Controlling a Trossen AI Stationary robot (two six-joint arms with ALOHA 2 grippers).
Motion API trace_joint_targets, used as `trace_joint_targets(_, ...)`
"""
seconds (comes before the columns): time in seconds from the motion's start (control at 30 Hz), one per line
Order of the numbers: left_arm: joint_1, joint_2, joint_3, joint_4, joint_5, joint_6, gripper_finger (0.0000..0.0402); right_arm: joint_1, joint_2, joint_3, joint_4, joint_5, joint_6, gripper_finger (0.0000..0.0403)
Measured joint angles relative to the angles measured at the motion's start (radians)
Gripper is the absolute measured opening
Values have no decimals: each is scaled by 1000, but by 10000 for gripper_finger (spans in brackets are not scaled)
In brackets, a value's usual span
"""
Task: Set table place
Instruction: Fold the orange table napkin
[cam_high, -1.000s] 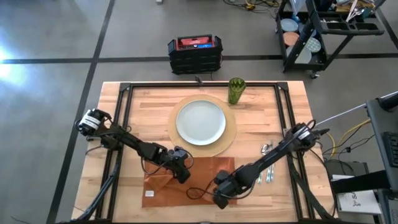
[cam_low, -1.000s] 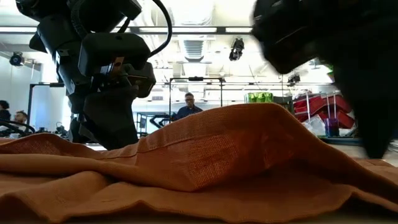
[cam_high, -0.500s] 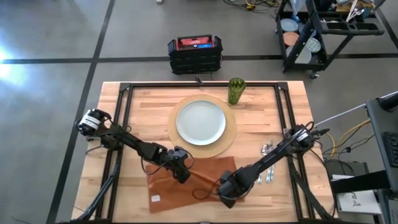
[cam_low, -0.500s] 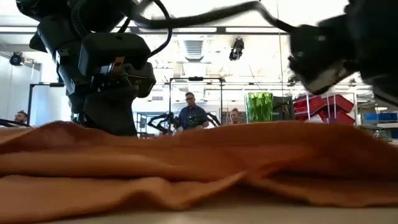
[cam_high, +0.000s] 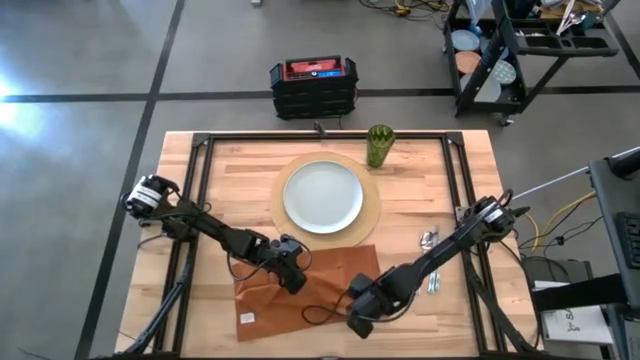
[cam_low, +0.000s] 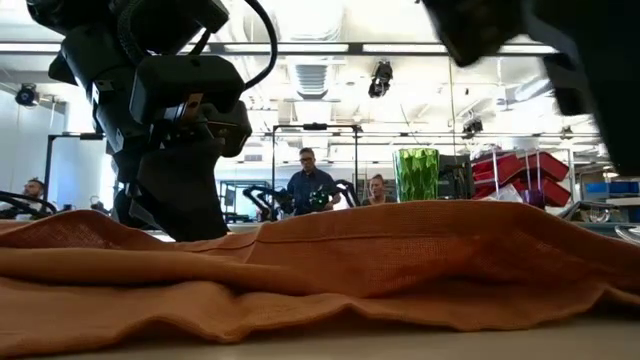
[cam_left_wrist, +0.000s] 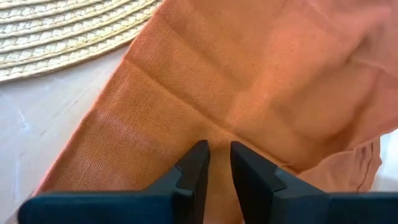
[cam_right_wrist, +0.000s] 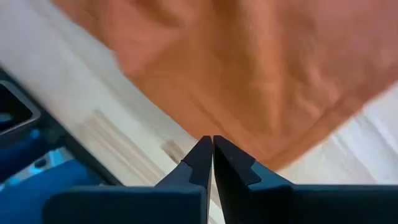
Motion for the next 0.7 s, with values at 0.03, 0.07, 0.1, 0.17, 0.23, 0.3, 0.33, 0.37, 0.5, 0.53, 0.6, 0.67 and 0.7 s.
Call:
trace_joint_targets(0.03, 0, -4, 0, 0, 2, 2, 59, -11, -1, 3, 12, 1, -28, 0)
trace_joint_targets(0.07, 0, -10, 0, 0, 3, 2, 59, -24, -1, 5, 27, 0, -58, 0)
trace_joint_targets(0.1, 0, -16, 0, 0, 5, 3, 59, -39, 1, 5, 49, 0, -89, 0)
trace_joint_targets(0.17, -3, -34, -1, 0, 13, 4, 59, -75, 3, 5, 105, 0, -149, 0)
trace_joint_targets(0.23, -11, -68, -4, -15, 34, 7, 59, -110, 3, 5, 149, 0, -205, 0)
trace_joint_targets(0.3, -40, -129, -10, -79, 29, 12, 59, -141, 3, 5, 183, -2, -243, 0)
trace_joint_targets(0.33, -58, -171, -10, -108, 11, 4, 59, -154, 3, 6, 193, -4, -266, 0)
trace_joint_targets(0.37, -75, -219, -7, -149, -14, -7, 59, -165, 3, 6, 198, -8, -289, 0)
trace_joint_targets(0.5, -153, -382, -5, -422, -116, -95, 59, -194, -1, 5, 215, -14, -412, 0)
trace_joint_targets(0.53, -177, -415, -6, -478, -132, -131, 59, -205, 5, 5, 218, -16, -447, 0)
trace_joint_targets(0.6, -212, -480, -6, -530, -152, -201, 59, -230, 17, 0, 213, -17, -510, 0)
trace_joint_targets(0.67, -251, -515, -3, -522, -159, -271, 59, -264, 31, 0, 224, -17, -566, 0)
trace_joint_targets(0.7, -271, -520, -3, -515, -169, -303, 59, -281, 37, 0, 234, -21, -595, 0)
